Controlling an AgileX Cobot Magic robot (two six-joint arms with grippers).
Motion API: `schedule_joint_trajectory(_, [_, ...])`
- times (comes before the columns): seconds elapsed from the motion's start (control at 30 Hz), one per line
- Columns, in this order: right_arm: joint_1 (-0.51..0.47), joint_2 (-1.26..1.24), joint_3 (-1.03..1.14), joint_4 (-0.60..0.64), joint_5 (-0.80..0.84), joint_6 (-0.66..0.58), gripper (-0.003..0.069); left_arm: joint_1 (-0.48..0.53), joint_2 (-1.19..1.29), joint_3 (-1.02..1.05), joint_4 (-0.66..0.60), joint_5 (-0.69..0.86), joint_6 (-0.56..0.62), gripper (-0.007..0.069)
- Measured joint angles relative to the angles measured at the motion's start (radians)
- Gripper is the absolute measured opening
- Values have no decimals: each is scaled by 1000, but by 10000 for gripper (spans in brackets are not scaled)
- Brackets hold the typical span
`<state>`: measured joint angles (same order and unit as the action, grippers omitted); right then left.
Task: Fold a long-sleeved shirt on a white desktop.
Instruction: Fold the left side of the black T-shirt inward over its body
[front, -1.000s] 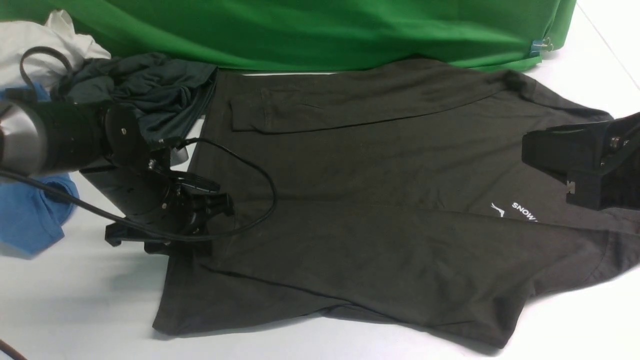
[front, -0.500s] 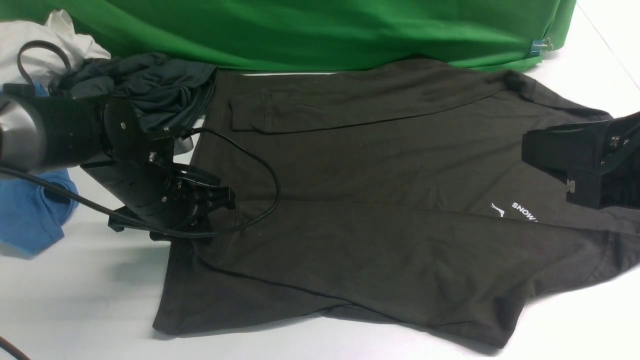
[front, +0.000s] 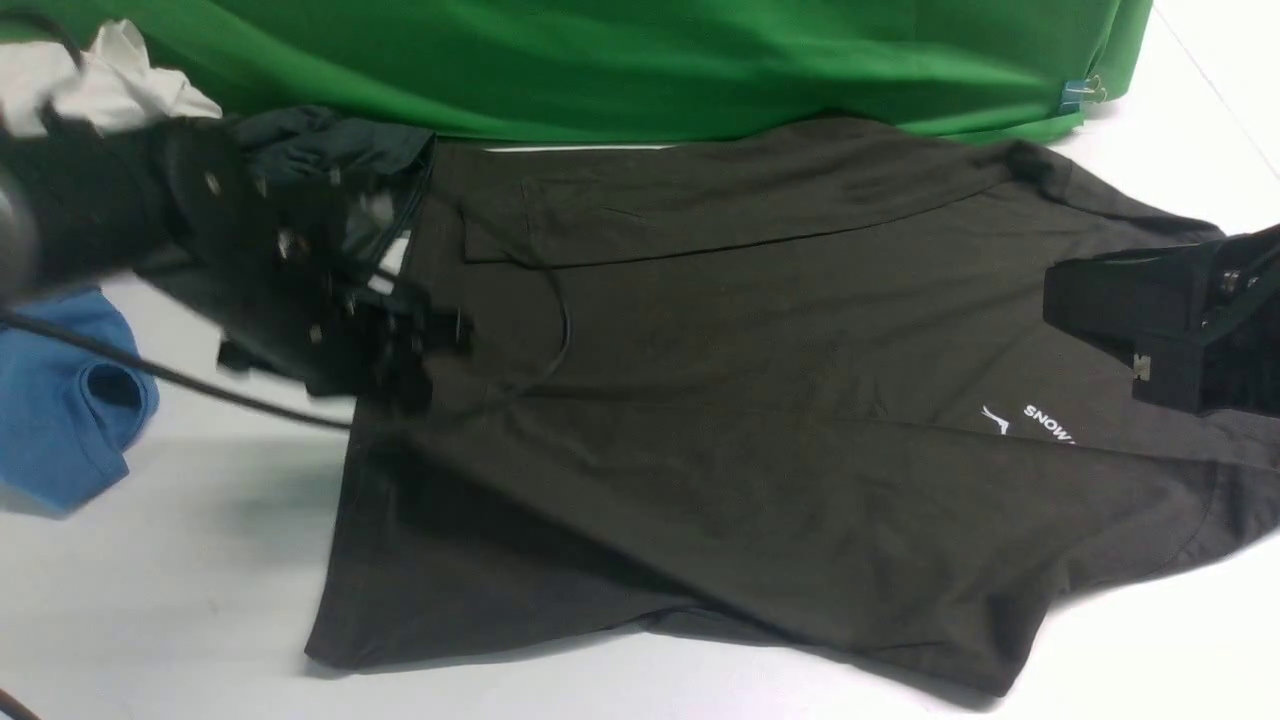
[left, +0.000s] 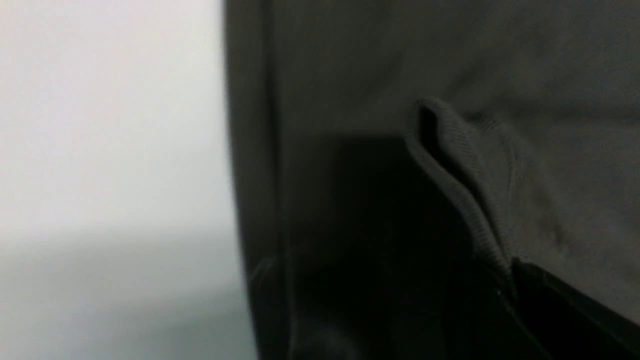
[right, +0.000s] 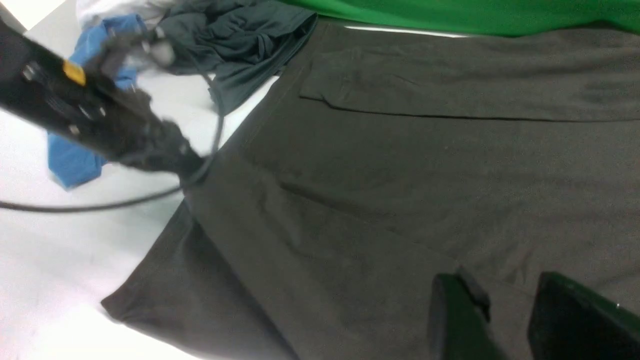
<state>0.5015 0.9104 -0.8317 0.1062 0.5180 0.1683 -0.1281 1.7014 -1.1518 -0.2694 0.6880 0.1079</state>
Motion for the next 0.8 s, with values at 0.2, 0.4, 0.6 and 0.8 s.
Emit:
schedule_joint_trajectory(0.2, [0,0,0,0,0,0,242,0,-25,-126,-44,-9,201,48])
schedule_joint_trajectory(0.4, [0,0,0,0,0,0,242,-10,11,-167,-50,-123,336,48])
schedule_joint_trajectory(0.6, [0,0,0,0,6,0,242,-10,71,-168,-47,-231,343,48])
schedule_joint_trajectory(0.8, [0,0,0,0,16,-3,242,-10,92,-227,-47,-240,345,48])
